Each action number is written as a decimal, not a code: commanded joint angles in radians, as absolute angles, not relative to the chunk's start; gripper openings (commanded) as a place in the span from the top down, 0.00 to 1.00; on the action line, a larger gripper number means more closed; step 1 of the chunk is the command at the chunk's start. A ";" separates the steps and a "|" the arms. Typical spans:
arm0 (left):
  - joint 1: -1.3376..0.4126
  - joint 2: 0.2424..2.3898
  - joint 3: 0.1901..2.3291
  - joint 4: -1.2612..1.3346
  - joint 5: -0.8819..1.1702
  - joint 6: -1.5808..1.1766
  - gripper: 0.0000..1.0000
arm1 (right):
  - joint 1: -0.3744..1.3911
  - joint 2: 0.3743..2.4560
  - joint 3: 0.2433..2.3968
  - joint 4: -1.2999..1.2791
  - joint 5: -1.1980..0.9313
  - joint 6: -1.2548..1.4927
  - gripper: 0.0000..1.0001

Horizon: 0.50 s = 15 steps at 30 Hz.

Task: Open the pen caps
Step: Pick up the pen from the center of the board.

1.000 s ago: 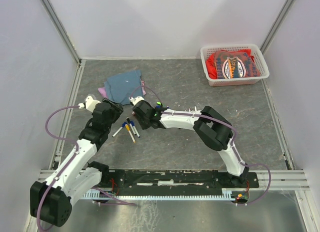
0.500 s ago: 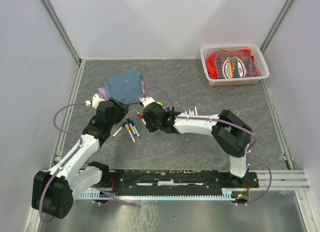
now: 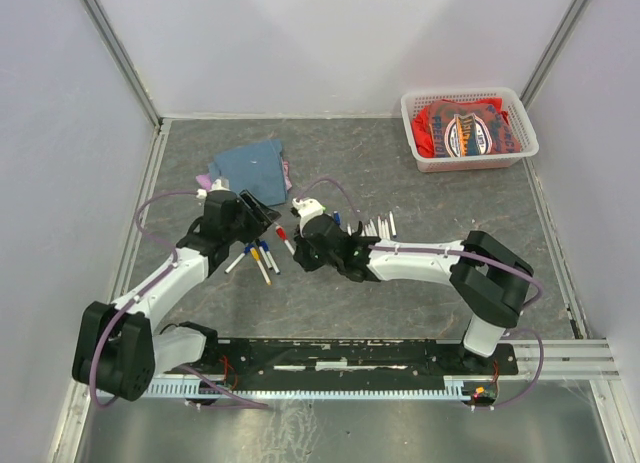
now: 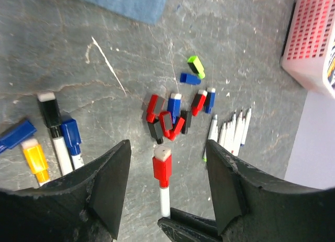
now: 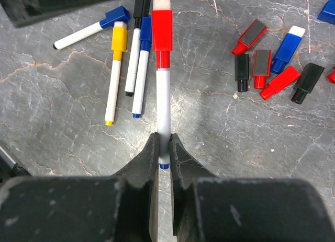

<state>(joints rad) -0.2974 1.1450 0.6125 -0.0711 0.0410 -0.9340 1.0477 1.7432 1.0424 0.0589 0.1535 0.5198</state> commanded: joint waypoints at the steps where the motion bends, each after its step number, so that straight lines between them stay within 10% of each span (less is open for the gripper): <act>1: -0.291 1.182 0.653 -0.001 0.181 -0.892 0.34 | 1.052 1.683 1.020 0.153 0.152 0.543 0.99; 15: -0.291 1.192 0.625 0.055 0.261 -0.916 0.42 | 1.053 1.656 1.026 0.183 0.104 0.564 0.99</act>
<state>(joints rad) -0.2974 1.1923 0.6128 -0.0139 0.2203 -0.9295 1.0492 1.7077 1.0172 0.1257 0.1295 0.5499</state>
